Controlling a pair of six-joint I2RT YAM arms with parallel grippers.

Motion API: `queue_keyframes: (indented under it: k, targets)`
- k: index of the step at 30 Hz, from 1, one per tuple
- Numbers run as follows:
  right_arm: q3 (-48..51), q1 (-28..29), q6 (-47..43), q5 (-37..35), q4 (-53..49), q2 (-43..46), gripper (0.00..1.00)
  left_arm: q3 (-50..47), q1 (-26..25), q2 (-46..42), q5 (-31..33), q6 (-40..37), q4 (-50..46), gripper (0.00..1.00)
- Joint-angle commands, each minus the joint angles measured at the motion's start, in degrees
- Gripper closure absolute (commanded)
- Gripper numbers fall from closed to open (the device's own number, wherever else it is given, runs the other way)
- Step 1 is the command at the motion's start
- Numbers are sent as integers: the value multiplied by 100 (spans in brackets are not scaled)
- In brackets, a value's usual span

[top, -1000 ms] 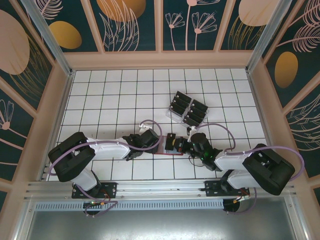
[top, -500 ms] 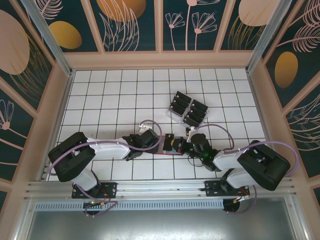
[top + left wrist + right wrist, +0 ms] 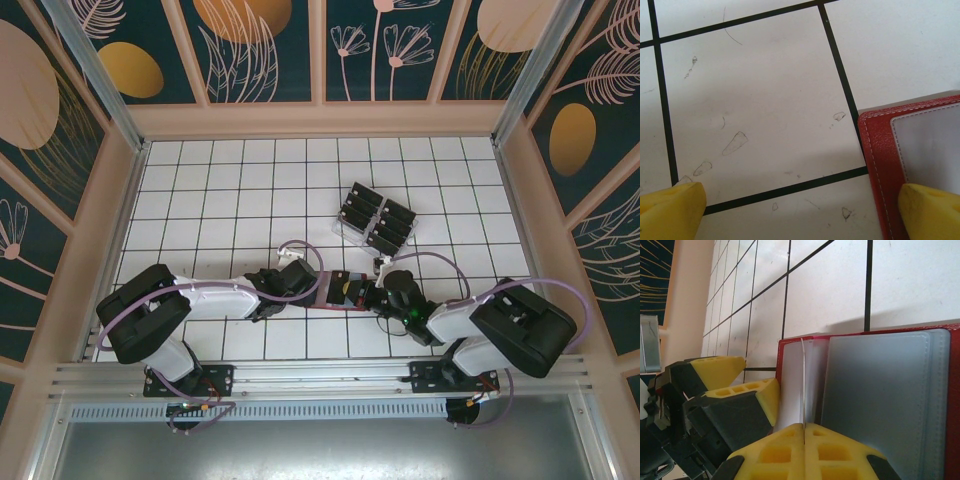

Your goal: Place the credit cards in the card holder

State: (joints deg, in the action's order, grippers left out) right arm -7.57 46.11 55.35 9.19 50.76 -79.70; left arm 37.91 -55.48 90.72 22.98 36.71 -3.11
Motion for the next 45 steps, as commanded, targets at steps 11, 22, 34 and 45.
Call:
queue_keyframes:
  k: [11,22,34,45]
  targets:
    - [61,36,178,144,619,-377,100,-134,-32,137,4,39,-119,1]
    - [-49,65,245,345,997,-801,100,-126,-36,144,-5,49,-115,1]
    - [-75,-11,41,230,136,358,100,139,-32,-223,43,-4,-472,1]
    - [78,-597,-357,179,-1544,1900,100,505,-135,-507,-144,-232,-690,1]
